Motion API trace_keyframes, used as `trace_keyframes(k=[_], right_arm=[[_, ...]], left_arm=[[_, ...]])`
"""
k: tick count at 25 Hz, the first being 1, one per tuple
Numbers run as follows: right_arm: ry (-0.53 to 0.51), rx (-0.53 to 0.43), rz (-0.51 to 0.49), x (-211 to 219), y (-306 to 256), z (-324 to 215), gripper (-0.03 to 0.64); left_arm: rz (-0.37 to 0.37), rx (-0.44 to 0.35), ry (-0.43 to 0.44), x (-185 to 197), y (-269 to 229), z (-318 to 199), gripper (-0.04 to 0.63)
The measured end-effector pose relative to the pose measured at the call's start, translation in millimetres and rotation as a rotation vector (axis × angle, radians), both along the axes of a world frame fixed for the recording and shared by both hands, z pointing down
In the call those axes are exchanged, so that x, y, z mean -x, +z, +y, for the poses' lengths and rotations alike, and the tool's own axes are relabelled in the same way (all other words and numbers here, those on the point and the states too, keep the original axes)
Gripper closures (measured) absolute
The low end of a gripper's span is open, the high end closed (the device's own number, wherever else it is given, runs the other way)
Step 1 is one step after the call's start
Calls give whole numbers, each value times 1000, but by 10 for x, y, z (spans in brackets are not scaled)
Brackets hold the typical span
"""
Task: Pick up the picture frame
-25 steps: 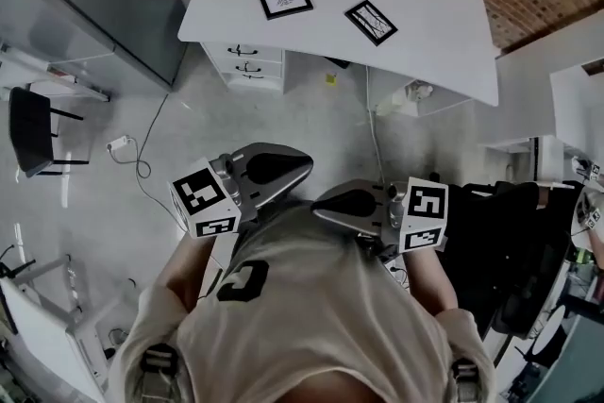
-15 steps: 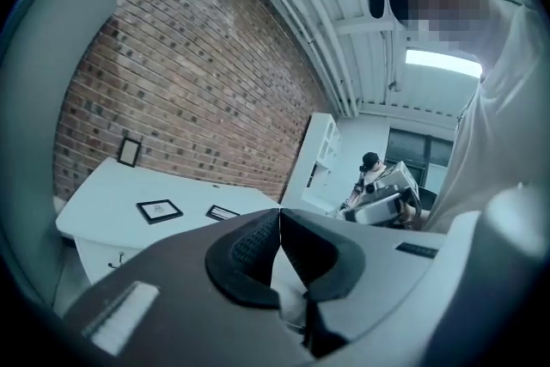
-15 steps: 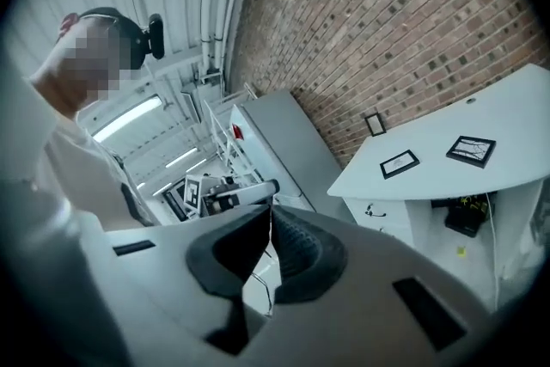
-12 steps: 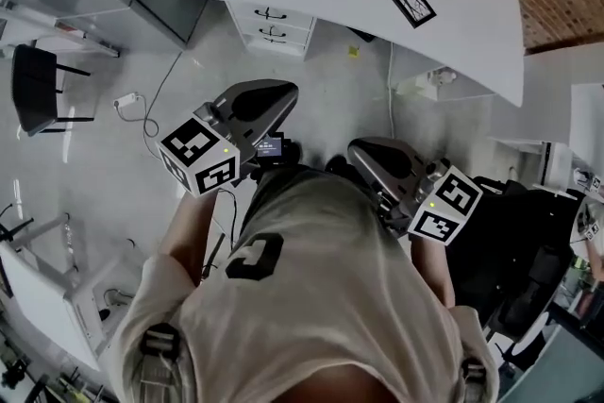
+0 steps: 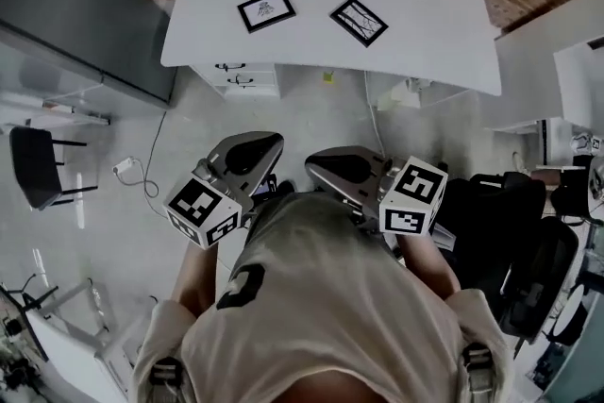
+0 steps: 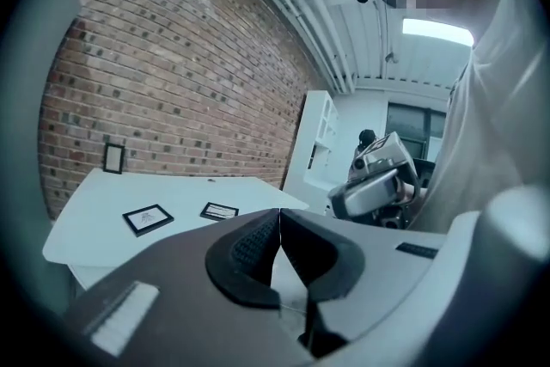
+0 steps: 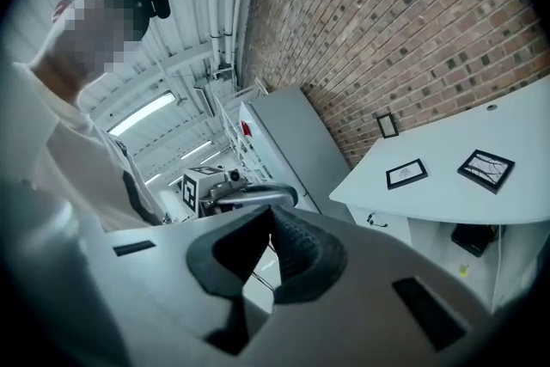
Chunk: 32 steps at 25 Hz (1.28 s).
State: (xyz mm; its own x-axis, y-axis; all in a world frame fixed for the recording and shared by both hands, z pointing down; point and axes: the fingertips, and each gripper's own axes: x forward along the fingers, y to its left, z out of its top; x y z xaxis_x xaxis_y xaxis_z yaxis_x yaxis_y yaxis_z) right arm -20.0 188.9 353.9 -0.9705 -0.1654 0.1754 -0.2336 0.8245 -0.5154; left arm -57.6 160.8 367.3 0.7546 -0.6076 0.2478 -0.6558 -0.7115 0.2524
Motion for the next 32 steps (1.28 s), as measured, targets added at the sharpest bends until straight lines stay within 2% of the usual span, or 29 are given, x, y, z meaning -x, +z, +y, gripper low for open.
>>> trace_keyframes(k=[2, 5, 12, 18, 23, 27, 32], right_arm=[[3, 6, -9, -111, -25, -167, 612], [20, 20, -1, -347, -25, -380, 612], [118, 40, -9, -690, 4, -769, 612], [241, 72, -31, -1400, 92, -879, 612], [296, 85, -39, -1858, 123, -988, 612], [283, 112, -56, -2110, 207, -1054, 612], [220, 145, -72, -2191, 249, -1262, 612]], left_arm=[[-10, 26, -14, -167, 9, -172, 591], [18, 57, 5, -459, -7, -366, 591], [-4, 100, 127, -923, 3, -782, 591], [-33, 111, 266, -1742, 95, -837, 591], [-38, 116, 346, -2222, 40, -890, 591], [-89, 111, 329, -2434, 113, -919, 591], [-99, 134, 261, -2455, 154, -1125, 591]])
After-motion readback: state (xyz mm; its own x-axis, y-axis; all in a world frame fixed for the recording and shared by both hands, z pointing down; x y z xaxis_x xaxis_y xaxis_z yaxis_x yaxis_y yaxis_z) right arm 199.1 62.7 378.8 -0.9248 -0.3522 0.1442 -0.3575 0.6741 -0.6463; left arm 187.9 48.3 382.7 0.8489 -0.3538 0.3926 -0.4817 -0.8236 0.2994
